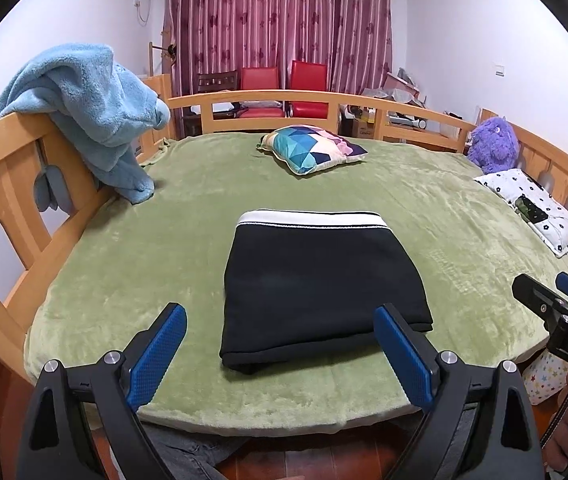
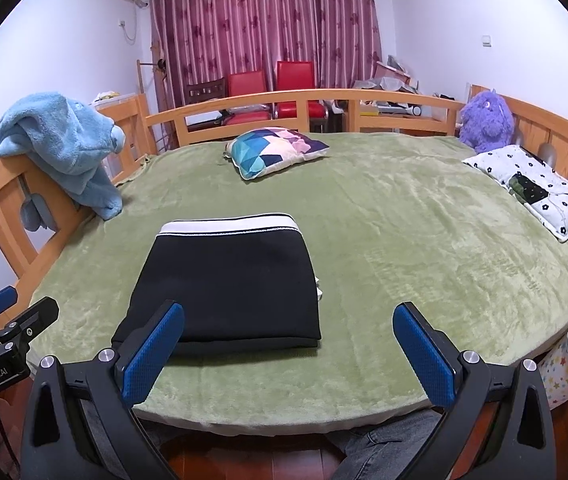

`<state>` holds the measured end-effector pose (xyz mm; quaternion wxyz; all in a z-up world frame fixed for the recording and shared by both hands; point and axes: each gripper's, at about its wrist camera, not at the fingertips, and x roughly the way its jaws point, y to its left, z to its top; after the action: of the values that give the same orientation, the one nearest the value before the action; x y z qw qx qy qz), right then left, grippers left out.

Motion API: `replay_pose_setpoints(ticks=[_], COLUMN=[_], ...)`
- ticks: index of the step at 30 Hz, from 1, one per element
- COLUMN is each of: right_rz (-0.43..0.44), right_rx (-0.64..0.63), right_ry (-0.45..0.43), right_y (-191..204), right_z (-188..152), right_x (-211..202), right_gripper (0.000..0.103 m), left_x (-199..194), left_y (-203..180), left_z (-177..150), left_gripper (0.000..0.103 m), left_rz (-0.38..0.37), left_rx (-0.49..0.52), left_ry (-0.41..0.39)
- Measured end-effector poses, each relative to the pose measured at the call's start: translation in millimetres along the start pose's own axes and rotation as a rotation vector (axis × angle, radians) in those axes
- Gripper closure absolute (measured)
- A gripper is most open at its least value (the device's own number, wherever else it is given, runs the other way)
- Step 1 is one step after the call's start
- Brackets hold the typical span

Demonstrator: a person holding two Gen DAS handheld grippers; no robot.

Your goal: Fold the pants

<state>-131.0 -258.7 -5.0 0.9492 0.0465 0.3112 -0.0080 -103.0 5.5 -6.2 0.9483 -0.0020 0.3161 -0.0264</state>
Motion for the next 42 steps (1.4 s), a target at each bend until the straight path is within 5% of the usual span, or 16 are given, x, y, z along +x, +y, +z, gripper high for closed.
replay_pose_setpoints(ticks=[42], right_rz=[-0.059], right_rx=[0.013], right_ry=[0.011], right_y=[-17], right_z=[-4], right_x=[6], right_gripper=[0.001], left_x=[6], left_y=[-10], left_z=[-1], left_gripper=[0.008], left_rz=[0.022], left_rx=[0.010], left_ry=[0.012])
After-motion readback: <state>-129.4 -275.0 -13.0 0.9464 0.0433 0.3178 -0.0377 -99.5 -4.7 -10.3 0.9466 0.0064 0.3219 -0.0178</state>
